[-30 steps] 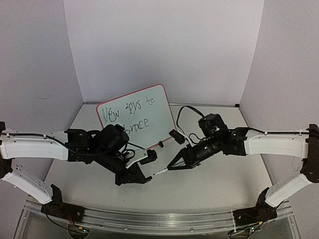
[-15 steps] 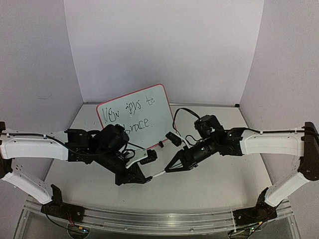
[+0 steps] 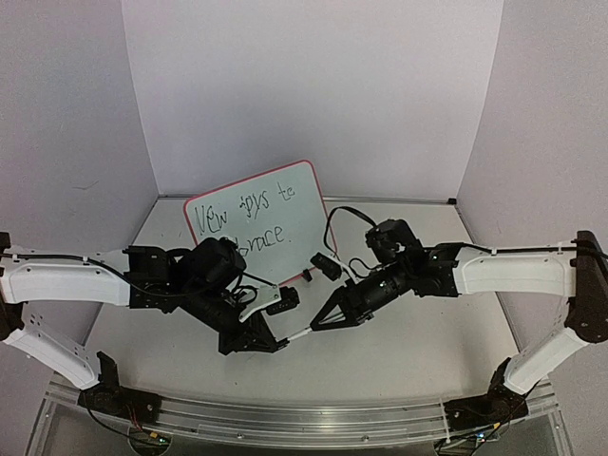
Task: Write a sentence on the whiteboard
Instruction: Insert the whiteboard marker without the cap into the pen cap.
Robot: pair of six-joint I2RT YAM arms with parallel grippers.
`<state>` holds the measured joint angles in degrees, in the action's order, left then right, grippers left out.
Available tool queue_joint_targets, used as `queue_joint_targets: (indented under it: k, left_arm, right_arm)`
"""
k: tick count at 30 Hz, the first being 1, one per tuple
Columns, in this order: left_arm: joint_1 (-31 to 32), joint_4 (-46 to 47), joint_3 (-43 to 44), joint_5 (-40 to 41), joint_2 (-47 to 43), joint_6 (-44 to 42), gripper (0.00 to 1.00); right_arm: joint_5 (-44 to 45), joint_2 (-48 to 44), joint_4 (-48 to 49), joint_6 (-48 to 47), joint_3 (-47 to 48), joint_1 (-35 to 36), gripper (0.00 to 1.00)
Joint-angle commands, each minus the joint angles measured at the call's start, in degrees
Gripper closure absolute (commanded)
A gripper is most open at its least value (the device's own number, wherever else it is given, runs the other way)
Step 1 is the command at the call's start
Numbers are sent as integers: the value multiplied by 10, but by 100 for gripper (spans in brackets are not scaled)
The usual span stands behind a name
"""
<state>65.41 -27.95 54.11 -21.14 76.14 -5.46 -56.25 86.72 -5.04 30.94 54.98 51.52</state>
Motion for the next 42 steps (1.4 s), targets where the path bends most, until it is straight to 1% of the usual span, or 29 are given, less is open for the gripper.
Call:
queue_joint_targets:
  k: [1, 9, 17, 25, 42]
  left_arm:
    - [-3, 32, 13, -12, -25, 12, 100]
    - [-3, 59, -3, -21, -51, 23, 100]
    - [-3, 63, 0, -22, -57, 25, 100]
    - [-3, 86, 15, -20, -42, 35, 100]
    - [-3, 112, 71, -56, 11, 38, 100]
  right_arm:
    - [-13, 7, 23, -2, 24, 10, 100]
    - [-20, 16, 27, -2, 27, 10, 100]
    - [-31, 25, 35, 1, 39, 12, 100]
    - [-38, 34, 35, -3, 50, 22, 100]
    - [-37, 37, 36, -25, 47, 28, 100]
